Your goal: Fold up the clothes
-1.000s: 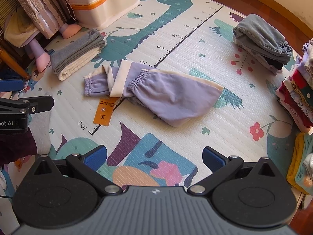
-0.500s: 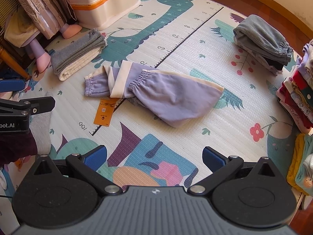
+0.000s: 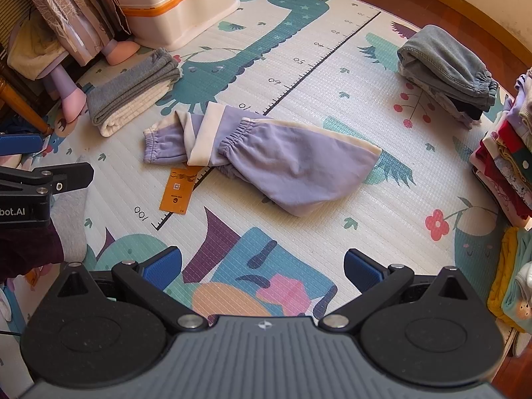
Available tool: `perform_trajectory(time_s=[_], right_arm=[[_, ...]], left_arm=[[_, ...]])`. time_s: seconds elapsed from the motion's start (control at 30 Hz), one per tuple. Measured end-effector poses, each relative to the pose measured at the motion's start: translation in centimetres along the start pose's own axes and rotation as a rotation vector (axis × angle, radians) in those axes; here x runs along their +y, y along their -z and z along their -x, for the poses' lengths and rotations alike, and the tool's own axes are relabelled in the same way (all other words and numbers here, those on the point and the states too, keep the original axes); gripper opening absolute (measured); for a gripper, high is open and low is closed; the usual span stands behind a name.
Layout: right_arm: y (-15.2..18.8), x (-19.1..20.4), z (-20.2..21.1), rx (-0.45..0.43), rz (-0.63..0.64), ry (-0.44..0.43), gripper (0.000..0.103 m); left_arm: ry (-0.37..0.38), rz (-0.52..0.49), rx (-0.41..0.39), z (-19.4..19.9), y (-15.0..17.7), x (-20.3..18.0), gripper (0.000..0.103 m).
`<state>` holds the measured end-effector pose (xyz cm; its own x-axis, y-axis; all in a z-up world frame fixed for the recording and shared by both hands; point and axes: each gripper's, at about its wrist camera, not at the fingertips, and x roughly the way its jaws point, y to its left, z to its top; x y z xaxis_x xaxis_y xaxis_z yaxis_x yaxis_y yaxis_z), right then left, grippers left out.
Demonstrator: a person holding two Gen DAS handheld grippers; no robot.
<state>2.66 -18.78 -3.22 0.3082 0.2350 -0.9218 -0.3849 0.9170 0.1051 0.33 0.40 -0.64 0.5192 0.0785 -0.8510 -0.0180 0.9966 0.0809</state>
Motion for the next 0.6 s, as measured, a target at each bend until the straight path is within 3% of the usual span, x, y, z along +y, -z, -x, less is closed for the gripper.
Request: perform_trajectory(time_s=[0.6], right_arm=[[-0.15,0.04,-0.10,0.004,0.012,0.000,0.103]], left_arm=[[-0.001,-0.002,-0.006,0.02,0.15,0.02,0.092]])
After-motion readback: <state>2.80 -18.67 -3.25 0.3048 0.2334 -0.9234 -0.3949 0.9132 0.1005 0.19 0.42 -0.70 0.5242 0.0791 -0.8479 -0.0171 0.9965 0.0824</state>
